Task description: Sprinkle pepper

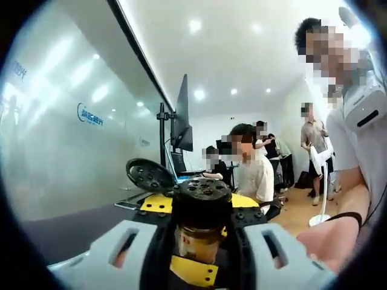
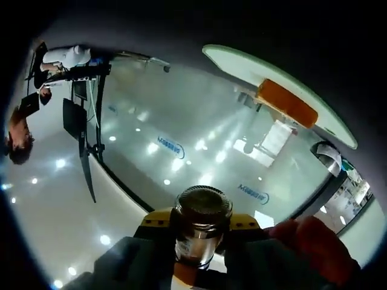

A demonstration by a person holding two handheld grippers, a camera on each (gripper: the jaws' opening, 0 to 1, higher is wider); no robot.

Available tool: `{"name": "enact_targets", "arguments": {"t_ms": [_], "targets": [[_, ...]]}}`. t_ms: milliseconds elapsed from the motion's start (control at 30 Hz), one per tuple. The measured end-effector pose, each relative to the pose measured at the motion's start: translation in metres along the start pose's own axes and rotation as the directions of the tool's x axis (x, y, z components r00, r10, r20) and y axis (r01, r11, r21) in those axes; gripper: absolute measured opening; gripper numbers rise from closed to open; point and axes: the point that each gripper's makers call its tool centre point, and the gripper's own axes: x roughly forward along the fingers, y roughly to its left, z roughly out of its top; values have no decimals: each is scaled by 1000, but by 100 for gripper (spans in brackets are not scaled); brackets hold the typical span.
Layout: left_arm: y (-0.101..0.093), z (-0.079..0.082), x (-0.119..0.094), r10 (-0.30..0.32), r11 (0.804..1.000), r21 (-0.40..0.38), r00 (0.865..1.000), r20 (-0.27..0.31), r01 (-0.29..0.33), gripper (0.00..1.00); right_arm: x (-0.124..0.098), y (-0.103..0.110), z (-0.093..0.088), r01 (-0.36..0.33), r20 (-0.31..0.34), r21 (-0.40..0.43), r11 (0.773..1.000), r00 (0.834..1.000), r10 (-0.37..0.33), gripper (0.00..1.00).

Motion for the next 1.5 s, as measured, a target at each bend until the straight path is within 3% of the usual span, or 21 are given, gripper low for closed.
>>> {"name": "enact_targets", "arguments": {"t_ms": [600,900,1033,1300,1367,1433,1500], "targets": [[11,-4,-4,16,1000,-4,1000,-6,-16,23,4,5,3,-3,-65,-144,990,998,-7,23],[9,-3,-4,44,998,42,999,-23,-43,23,8,9,1,1,-104,-192,981,994,-22,23],[10,-1,-8,51,999,3,999,-11,-51,23,10,11,2,17,-108,-217,976,993,-41,23],[13,-3,-25,86,996,1,996,-23,-86,23,17,23,13,38,-97,-304,952,993,-71,23],[19,-4,-35,110,994,22,993,-33,-110,23,18,29,15,30,-114,-415,909,990,-84,23],[23,-4,-45,129,991,35,991,-39,-127,23,20,35,19,28,-113,-403,915,990,-80,23],[26,-8,-57,153,988,34,987,-49,-152,23,23,39,26,32,-108,-432,901,990,-87,23]]}}
